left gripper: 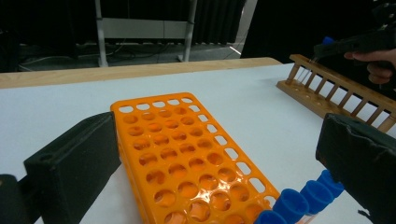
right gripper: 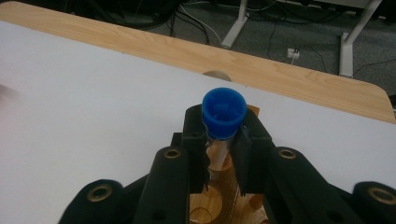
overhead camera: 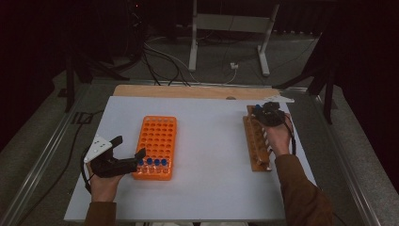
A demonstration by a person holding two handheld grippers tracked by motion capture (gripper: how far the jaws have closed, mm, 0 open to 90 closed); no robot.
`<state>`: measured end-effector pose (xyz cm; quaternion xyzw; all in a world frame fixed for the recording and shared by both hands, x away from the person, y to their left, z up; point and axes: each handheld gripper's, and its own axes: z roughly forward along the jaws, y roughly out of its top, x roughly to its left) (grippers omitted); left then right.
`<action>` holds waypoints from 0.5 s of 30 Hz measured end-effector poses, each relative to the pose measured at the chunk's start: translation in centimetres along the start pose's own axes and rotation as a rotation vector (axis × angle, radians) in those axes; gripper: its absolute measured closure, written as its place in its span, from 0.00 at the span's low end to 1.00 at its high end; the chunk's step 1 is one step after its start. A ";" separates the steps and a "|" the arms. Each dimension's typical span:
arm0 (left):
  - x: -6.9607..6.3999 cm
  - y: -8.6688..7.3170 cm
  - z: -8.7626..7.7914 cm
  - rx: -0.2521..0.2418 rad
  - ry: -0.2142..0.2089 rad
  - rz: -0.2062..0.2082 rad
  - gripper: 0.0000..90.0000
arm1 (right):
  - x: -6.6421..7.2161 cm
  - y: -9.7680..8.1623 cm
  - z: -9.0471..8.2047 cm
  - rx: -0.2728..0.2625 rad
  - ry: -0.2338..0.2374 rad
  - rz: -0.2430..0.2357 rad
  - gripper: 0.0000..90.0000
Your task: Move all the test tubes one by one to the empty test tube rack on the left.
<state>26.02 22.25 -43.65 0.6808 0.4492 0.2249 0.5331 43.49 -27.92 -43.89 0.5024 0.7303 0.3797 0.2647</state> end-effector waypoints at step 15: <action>-0.1 -0.1 0.1 0.006 -0.001 -0.001 0.01 | -0.2 0.5 -1.1 -0.034 -0.004 -0.002 0.86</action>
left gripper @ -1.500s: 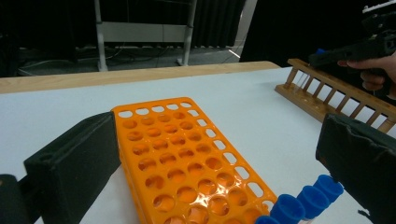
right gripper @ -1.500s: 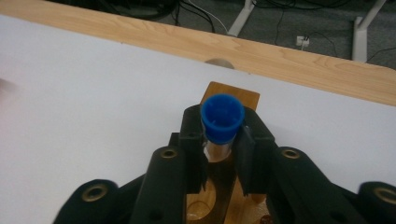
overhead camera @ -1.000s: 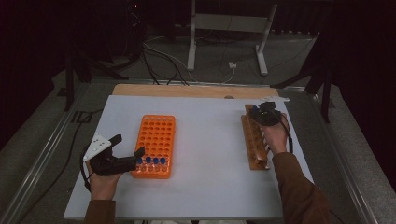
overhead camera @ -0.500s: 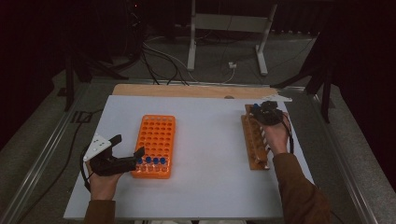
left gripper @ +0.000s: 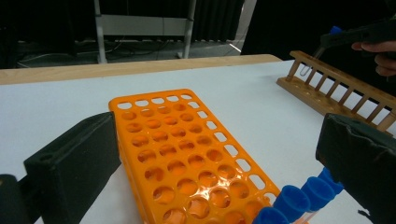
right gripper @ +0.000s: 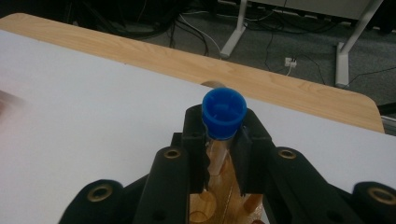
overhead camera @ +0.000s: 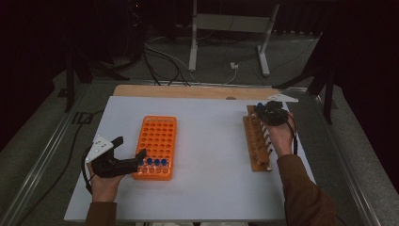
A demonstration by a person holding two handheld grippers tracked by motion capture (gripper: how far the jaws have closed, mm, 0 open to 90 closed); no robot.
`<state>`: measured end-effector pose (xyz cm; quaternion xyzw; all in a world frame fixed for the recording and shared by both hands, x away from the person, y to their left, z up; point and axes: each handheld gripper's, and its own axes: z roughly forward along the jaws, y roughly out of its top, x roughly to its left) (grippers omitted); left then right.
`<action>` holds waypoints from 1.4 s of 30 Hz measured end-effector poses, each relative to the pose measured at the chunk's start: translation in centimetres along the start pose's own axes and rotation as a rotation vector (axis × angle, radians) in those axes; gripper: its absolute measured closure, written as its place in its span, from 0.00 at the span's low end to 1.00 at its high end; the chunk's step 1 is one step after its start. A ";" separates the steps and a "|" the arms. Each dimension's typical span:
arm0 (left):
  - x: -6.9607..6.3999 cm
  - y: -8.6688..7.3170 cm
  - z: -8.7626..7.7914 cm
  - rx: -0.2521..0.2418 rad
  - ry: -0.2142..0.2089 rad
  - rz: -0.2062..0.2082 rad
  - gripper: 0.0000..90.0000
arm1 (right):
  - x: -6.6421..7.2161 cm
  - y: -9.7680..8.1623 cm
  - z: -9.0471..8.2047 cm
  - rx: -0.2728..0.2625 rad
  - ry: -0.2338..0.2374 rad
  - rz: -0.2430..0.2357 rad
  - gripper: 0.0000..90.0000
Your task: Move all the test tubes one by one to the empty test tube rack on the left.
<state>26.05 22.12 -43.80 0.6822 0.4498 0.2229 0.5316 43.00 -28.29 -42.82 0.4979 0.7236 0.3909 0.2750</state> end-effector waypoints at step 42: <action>0.1 -0.1 0.0 0.000 -0.008 -0.020 0.01 | 1.1 2.1 -3.5 -0.078 0.034 -0.070 0.86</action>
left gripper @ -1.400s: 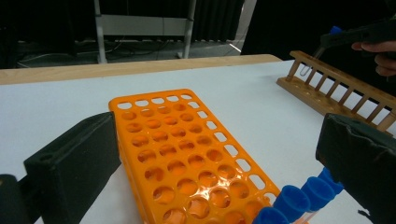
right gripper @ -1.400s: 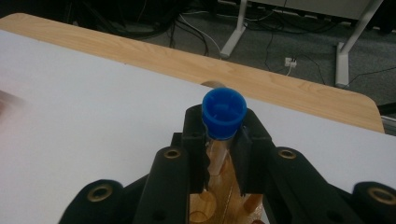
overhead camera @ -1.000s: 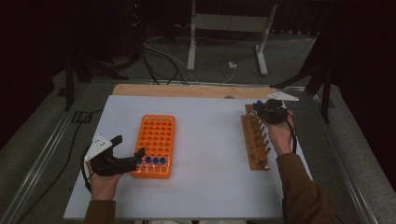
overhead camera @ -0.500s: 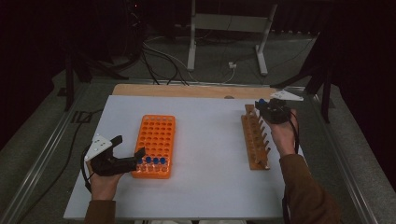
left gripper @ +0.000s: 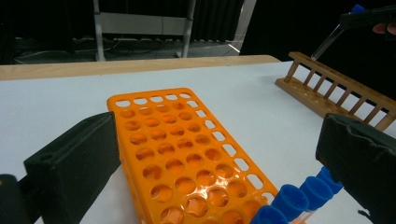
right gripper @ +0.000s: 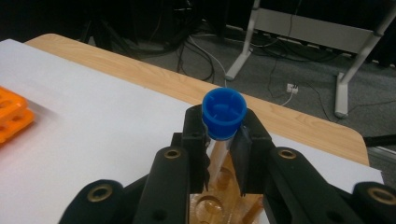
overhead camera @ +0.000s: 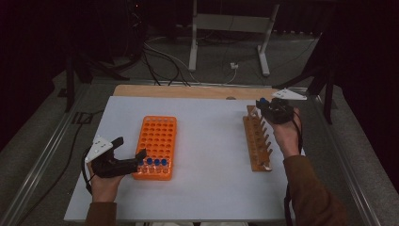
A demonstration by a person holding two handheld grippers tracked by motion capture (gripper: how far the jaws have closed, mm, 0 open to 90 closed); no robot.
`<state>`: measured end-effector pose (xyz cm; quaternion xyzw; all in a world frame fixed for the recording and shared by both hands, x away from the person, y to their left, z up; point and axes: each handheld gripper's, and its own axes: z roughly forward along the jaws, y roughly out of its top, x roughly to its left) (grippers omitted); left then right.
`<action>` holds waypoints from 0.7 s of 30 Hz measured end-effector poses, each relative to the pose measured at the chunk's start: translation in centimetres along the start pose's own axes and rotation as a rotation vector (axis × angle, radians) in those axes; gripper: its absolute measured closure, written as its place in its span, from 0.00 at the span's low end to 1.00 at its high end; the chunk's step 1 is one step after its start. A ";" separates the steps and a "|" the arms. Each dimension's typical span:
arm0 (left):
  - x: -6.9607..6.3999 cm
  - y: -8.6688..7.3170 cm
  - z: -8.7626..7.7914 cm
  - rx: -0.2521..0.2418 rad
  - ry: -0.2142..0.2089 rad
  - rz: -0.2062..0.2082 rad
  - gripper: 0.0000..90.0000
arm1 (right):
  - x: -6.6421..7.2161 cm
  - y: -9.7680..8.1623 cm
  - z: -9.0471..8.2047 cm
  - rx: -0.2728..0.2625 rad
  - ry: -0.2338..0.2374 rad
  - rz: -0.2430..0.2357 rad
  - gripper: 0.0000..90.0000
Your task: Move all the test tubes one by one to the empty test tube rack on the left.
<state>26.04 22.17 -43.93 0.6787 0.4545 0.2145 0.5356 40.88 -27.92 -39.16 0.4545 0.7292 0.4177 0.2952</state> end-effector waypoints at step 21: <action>-1.4 0.7 0.6 0.018 -0.033 0.043 0.01 | 3.5 -0.1 0.2 0.036 0.154 -0.019 0.86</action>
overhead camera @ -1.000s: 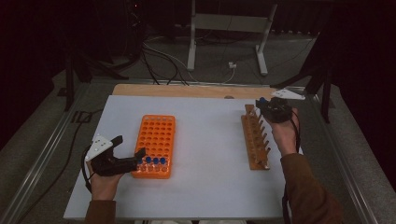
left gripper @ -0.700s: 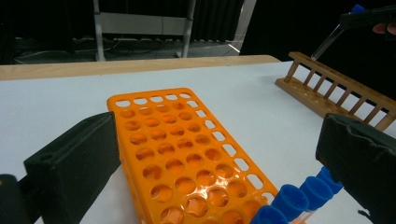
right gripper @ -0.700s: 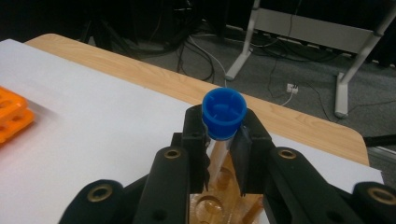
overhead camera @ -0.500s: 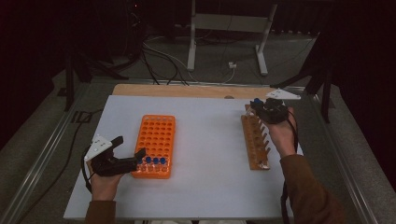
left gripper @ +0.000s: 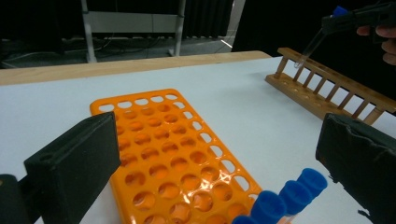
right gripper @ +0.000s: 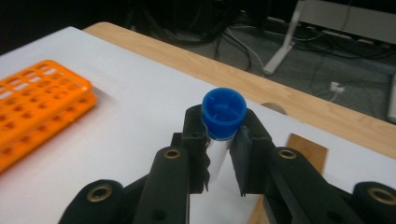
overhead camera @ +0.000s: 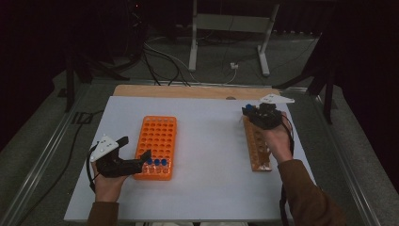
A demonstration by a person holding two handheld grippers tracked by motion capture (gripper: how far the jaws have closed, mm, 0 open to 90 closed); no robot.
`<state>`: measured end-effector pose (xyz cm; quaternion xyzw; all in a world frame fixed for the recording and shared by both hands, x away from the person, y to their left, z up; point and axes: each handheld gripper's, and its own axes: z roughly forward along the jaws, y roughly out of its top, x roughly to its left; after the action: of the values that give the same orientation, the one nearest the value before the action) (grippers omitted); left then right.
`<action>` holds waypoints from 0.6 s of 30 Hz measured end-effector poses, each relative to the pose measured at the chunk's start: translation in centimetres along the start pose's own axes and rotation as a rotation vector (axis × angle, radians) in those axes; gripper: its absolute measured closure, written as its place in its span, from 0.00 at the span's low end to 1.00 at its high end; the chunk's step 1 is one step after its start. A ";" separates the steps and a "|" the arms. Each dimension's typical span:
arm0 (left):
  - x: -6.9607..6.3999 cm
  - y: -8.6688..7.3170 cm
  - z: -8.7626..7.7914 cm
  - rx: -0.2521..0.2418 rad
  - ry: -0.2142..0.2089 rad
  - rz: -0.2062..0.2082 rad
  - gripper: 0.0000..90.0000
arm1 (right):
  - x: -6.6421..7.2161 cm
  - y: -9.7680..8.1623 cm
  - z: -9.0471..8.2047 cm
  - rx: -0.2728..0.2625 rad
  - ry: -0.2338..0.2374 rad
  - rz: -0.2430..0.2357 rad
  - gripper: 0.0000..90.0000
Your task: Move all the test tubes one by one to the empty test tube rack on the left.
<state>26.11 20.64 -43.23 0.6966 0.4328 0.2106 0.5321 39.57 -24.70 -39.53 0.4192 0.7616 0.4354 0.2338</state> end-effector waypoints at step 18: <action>-2.0 1.4 1.8 -0.003 -0.021 0.076 0.01 | 4.2 1.6 -0.4 0.009 0.132 -0.046 0.86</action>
<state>26.91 17.93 -42.26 0.7139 0.4001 0.2243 0.5292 37.71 -20.95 -37.87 0.3732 0.7867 0.4531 0.1912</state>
